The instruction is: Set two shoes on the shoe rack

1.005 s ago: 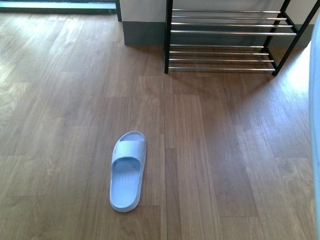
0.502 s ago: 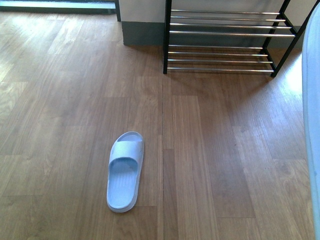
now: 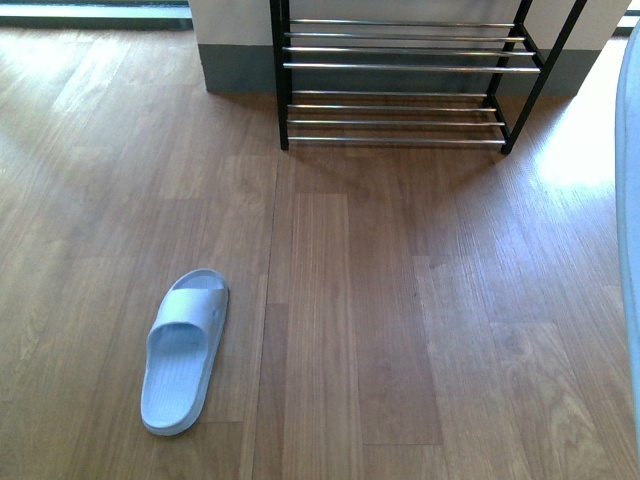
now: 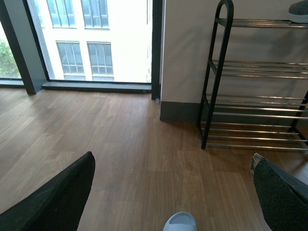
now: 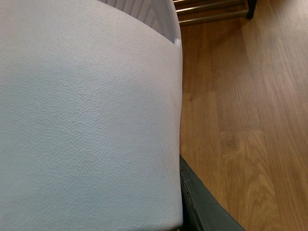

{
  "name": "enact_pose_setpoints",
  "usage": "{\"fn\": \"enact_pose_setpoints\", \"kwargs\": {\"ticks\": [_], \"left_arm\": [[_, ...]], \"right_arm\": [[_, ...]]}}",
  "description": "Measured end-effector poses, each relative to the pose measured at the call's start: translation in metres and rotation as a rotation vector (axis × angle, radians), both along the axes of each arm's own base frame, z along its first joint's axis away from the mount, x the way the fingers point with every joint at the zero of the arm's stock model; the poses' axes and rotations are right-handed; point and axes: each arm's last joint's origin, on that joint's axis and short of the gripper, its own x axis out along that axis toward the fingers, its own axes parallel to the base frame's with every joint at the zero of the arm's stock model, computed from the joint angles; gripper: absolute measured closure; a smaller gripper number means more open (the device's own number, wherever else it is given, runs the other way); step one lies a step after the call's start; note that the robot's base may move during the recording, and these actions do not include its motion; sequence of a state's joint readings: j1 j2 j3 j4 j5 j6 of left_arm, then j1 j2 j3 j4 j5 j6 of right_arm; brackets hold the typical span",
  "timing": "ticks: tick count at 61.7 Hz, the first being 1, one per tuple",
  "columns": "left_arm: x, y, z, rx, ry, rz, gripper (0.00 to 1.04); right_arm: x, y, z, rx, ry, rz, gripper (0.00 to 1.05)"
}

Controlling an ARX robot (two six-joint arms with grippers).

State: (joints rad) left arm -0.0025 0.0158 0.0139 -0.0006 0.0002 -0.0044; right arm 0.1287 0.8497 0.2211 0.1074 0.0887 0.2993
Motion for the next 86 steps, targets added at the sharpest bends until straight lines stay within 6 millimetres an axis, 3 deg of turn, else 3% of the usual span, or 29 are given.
{"fn": "enact_pose_setpoints", "kwargs": {"ticks": [32,36,44,55,59,67,74,79,86], "left_arm": [[0.0,0.0,0.0,-0.001,0.0,0.001,0.09],[0.001,-0.001,-0.001,-0.075,0.168,0.093,0.09],[0.025,-0.011,-0.004,-0.105,0.349,0.158,0.09],[0.086,-0.035,-0.017,-0.078,0.467,0.085,0.09],[0.119,-0.047,-0.034,-0.054,0.547,0.07,0.09],[0.151,-0.061,-0.062,-0.016,0.637,0.043,0.09],[0.181,-0.077,-0.108,-0.002,0.769,0.047,0.09],[0.194,-0.087,-0.15,-0.003,0.877,0.069,0.09],[0.201,-0.094,-0.185,-0.041,0.972,0.097,0.09]], "right_arm": [[0.0,0.0,0.0,0.002,0.0,0.004,1.03],[0.0,0.0,0.0,0.002,0.0,0.004,1.03],[0.0,0.0,0.0,0.002,0.001,0.005,1.03],[0.0,0.0,0.0,0.002,0.0,0.005,1.03],[0.0,0.0,0.0,0.002,0.0,0.004,1.03],[0.0,0.0,0.0,0.002,0.0,0.004,1.03],[0.0,0.0,0.0,0.002,0.0,0.004,1.03],[0.0,0.0,0.0,0.002,0.0,0.004,1.03],[0.0,0.0,0.0,0.001,0.001,0.004,1.03]]}}
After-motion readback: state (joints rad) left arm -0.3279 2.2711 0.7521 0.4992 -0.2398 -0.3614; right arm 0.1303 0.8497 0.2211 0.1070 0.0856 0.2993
